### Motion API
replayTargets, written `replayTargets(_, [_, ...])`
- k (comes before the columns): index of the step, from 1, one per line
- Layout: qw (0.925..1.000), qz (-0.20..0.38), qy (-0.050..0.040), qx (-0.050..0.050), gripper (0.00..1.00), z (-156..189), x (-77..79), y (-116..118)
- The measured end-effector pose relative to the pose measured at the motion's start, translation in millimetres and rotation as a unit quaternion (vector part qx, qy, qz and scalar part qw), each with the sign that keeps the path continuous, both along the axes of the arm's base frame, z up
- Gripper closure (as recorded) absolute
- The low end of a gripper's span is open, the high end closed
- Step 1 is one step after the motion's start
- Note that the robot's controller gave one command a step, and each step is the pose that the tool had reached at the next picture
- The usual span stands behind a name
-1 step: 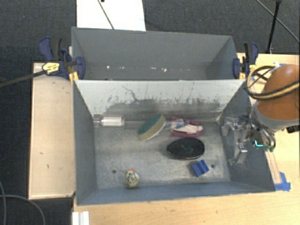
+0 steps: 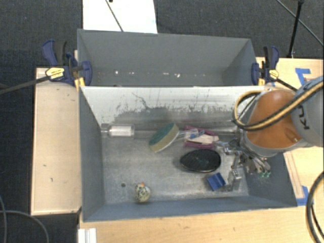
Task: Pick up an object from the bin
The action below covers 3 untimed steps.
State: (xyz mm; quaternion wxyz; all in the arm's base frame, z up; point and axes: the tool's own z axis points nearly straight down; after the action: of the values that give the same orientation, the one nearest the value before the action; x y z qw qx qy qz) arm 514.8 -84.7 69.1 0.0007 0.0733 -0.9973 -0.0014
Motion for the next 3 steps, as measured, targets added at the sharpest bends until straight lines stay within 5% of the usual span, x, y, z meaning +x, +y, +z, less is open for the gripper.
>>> replayTargets(1, [0.9955,0.094,-0.0008,0.0,0.0,1,-6.6,67])
replayTargets(2, [0.9953,0.097,-0.0011,-0.001,1.0,1,-6.3,65])
replayTargets(3, [0.9836,0.18,-0.0039,0.0,1.0,2,19.7,136])
